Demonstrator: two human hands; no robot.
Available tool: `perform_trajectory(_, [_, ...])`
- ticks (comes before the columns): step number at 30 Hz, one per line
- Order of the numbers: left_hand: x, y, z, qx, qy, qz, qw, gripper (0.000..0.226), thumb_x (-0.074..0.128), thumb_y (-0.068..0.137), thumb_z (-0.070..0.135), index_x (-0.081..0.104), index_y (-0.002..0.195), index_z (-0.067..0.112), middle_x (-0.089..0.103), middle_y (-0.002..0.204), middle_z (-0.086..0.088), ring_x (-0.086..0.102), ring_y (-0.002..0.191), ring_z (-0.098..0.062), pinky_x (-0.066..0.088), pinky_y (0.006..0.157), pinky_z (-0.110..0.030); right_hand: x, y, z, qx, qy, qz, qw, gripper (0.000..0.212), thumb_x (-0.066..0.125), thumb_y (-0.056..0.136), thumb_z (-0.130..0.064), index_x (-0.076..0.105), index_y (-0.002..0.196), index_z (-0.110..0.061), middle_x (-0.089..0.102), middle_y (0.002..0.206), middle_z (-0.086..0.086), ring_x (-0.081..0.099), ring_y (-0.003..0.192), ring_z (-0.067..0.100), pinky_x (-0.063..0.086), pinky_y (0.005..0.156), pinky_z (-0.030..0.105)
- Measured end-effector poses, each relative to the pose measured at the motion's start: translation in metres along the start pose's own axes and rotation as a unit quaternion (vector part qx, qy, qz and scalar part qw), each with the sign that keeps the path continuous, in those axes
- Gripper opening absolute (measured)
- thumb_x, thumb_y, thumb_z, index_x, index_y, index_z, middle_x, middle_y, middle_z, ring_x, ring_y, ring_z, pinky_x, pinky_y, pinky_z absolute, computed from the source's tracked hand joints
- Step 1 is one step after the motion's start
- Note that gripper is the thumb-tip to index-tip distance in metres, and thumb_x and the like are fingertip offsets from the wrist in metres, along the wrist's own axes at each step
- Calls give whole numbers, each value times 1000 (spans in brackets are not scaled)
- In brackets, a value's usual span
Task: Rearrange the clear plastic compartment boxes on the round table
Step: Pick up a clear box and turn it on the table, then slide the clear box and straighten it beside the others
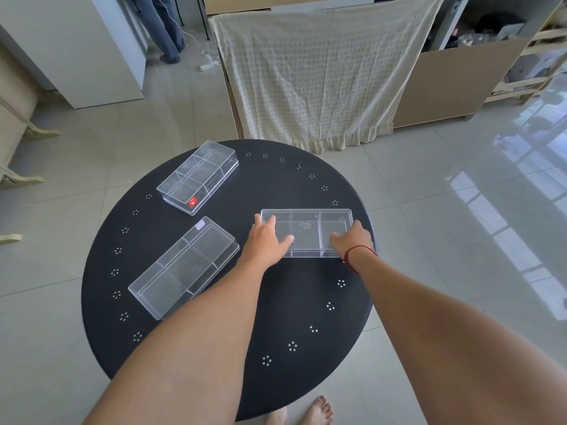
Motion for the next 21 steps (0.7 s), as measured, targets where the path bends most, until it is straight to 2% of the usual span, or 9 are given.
perform_trajectory(5, [-32,-7,-11,-24,25,54,998,68,48,95,46,29,151,13,16,162,-13,15,150,-27,30,113,-46,-5,-17,-46,-85,-59,9,995,57,50,93,-34,40,144,-10,42,149,12,43,136,33,38,110,47])
perform_trajectory(9, [-65,-20,-48,-90,41,101,990,57,51,93,45,48,137,8,39,149,-13,35,139,-29,38,106,-42,21,-38,-91,-164,-88,-41,982,48,49,93,-27,49,138,-12,44,147,11,46,132,33,39,109,47])
perform_trajectory(12, [-83,-37,-85,-136,88,118,980,54,55,91,45,51,134,12,48,138,-10,44,130,-29,42,100,-41,51,-61,-118,-220,-115,-84,965,46,48,93,-24,51,138,-17,44,148,9,45,133,32,38,110,45])
perform_trajectory(14, [-88,-51,-112,-172,120,109,972,55,55,90,47,49,135,14,47,138,-11,43,130,-29,41,100,-42,77,-77,-132,-259,-134,-117,949,46,50,93,-24,51,139,-16,48,146,9,49,131,32,40,108,43])
perform_trajectory(17, [-85,-62,-144,-191,115,65,973,60,54,91,47,40,143,20,39,144,-14,37,134,-31,41,101,-43,115,-98,-146,-275,-132,-176,936,59,54,91,-23,38,147,-13,42,150,11,45,135,33,39,111,43])
perform_trajectory(21, [-85,-56,-165,-128,70,16,989,66,53,94,38,25,153,27,7,163,-13,10,151,-29,28,114,-46,150,-106,-149,-181,-86,-225,953,87,59,86,-34,9,155,-15,30,157,13,39,140,36,37,112,49])
Point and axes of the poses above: each hand's wrist, its own y-axis towards the middle knuckle, its own x-axis out of the palm, z = x × y, the point moved 3 cm from there along y, towards the middle knuckle
